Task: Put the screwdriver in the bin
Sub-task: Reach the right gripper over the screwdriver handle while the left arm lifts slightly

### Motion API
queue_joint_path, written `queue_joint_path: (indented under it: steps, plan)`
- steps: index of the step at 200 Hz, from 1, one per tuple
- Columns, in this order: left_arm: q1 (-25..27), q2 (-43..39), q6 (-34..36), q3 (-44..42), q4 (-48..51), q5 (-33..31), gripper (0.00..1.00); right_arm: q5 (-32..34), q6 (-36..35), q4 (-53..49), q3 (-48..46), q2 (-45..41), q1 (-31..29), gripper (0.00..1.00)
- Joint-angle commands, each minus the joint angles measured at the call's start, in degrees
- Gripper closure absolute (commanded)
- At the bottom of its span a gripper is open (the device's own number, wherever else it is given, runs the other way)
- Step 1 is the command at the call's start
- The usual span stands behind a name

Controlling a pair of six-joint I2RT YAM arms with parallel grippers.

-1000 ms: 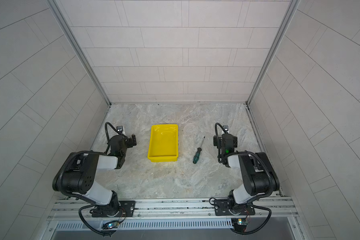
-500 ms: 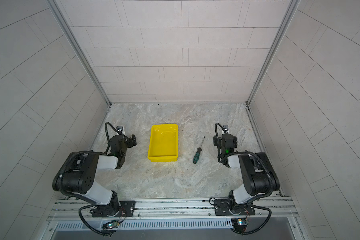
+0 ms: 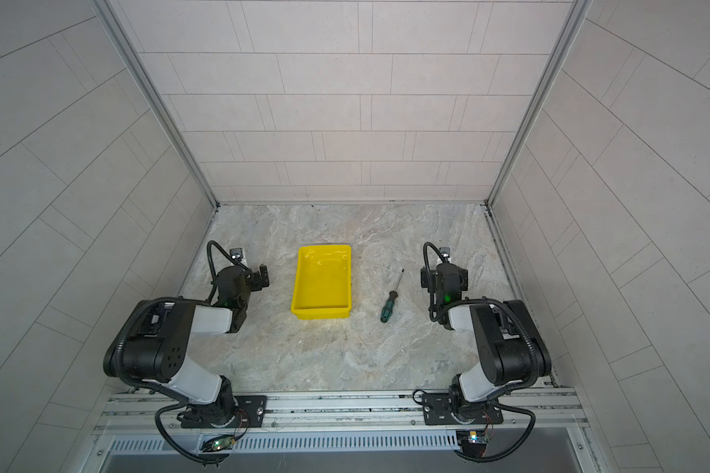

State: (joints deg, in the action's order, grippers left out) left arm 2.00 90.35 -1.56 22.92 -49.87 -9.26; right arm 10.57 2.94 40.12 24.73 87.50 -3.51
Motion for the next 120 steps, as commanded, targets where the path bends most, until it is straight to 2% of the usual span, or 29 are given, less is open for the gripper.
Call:
queue_joint_path:
  steps: [1, 23, 39, 62, 74, 91, 104, 120]
  plan:
    - [-0.3, 0.2, 0.6, 0.4, -1.4, -0.1, 0.00, 1.4, -0.9, 1.4, -0.1, -1.1, -0.5, 0.00]
    - [-0.1, -0.2, 0.7, -0.5, -2.4, -0.5, 0.00, 0.5, -0.5, 0.8, 0.3, -0.9, 0.1, 0.00]
    - [0.1, -0.7, 1.0, -3.1, -6.9, -0.5, 0.00, -0.1, -0.1, 0.5, 0.6, -0.8, 0.6, 0.00]
    - [0.7, -5.7, 1.2, -6.8, -10.0, -2.1, 0.00, 0.1, -0.1, 0.9, 0.2, -1.1, 0.6, 0.00]
    - [0.8, -10.8, 0.1, -6.7, -4.6, -3.9, 0.00, 0.3, 0.1, 0.4, 0.5, -1.1, 0.7, 0.00]
    - [0.8, -18.9, -2.2, -2.8, 9.9, -4.9, 0.00, 0.5, 0.1, 0.0, 0.6, -1.6, 0.6, 0.01]
    - [0.8, -24.0, -3.6, 0.4, 19.6, -4.1, 0.00, 1.7, 1.0, -7.5, 3.4, -4.5, 0.7, 0.00]
    - [0.8, -28.8, -5.9, 3.9, 27.2, -2.0, 0.00, 1.5, 2.5, -18.9, 8.3, -8.0, 1.1, 0.00]
